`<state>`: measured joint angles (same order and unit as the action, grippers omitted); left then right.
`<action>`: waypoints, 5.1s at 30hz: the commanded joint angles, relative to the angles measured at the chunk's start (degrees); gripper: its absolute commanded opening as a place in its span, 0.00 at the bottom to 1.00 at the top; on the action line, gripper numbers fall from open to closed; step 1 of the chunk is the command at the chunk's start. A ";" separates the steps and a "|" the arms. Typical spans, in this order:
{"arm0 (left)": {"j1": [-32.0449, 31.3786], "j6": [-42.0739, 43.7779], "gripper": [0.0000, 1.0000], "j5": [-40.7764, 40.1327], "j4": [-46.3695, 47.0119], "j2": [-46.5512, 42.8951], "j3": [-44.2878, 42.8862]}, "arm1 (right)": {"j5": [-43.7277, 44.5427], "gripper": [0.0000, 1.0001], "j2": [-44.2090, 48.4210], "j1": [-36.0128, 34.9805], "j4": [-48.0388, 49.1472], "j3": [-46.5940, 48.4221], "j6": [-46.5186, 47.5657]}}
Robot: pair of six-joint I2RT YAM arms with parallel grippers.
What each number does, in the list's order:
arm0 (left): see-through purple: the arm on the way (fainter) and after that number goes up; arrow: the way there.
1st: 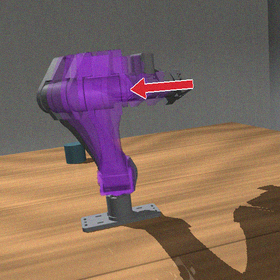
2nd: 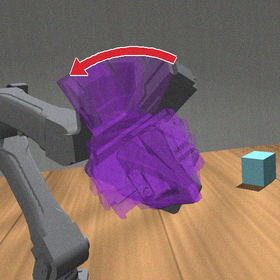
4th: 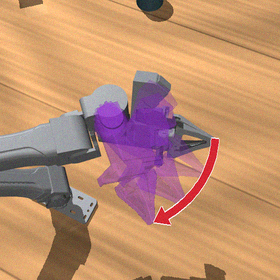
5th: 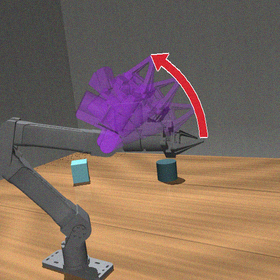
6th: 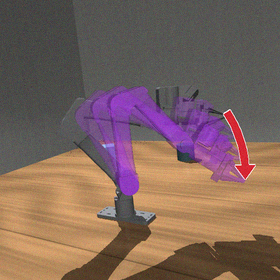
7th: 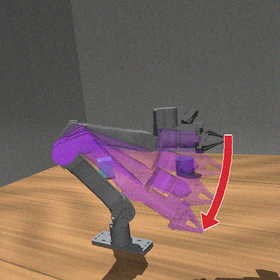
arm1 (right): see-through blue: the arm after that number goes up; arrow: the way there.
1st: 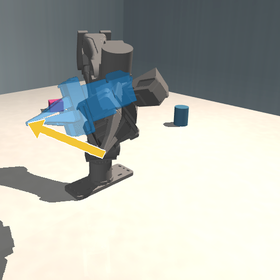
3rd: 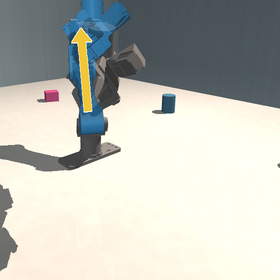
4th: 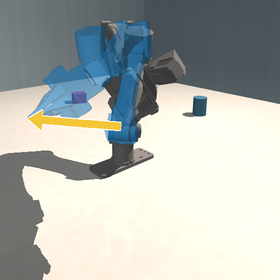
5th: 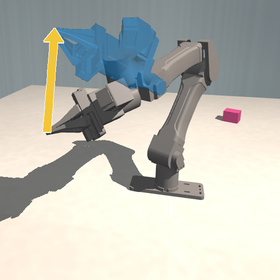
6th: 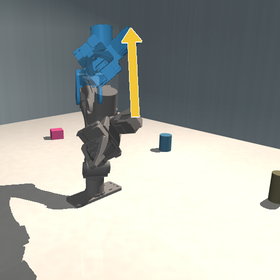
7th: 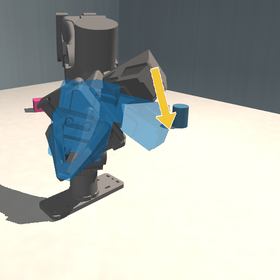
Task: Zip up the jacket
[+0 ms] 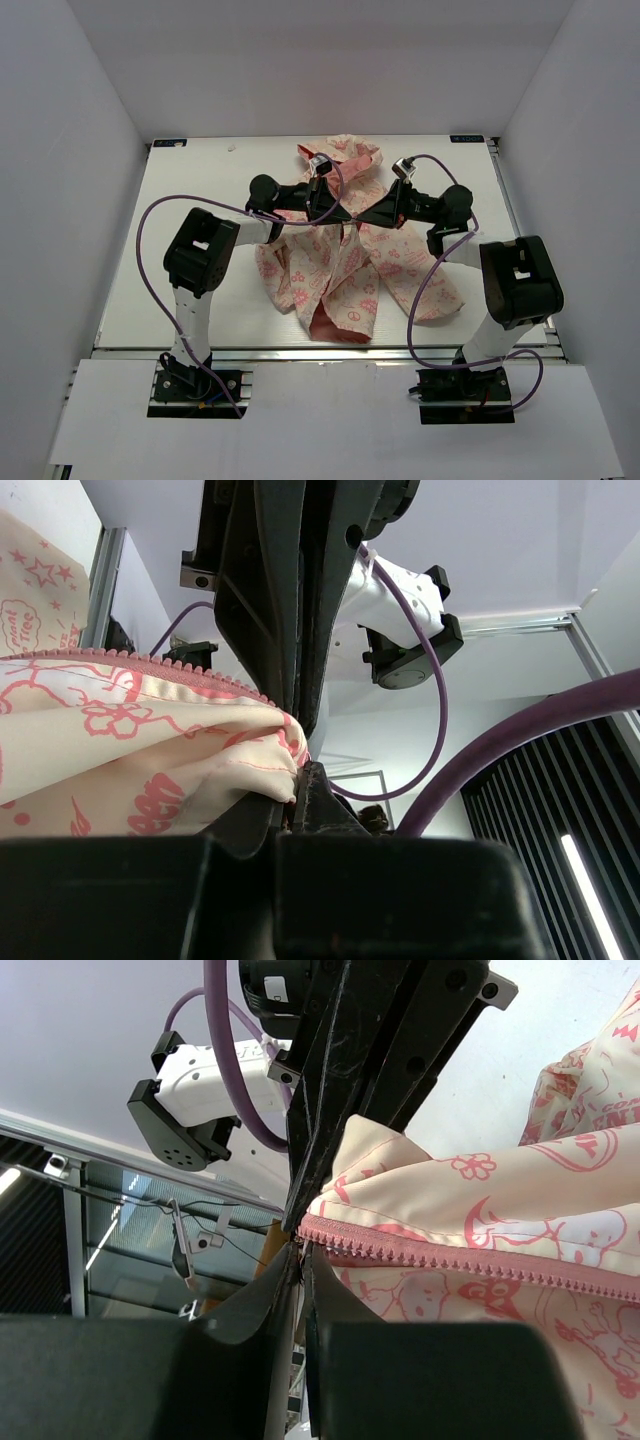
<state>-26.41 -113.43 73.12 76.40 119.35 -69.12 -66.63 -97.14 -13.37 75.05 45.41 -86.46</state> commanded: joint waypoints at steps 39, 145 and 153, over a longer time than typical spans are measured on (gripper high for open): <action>0.13 2.68 0.98 -1.40 27.49 -7.46 8.03 | -3.50 0.00 -2.00 -2.02 32.97 -2.42 1.11; -3.21 68.96 0.00 -66.08 -132.54 -73.98 11.47 | 80.33 0.00 12.43 -23.73 -68.55 11.80 73.80; -3.21 62.29 0.00 -72.33 -142.22 -80.59 13.48 | 82.63 0.00 -9.01 -10.38 -66.35 34.63 77.14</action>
<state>-29.39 -48.25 3.60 -56.10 40.93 -55.94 7.33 -101.47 -30.81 5.72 71.57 -12.93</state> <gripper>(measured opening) 0.009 0.009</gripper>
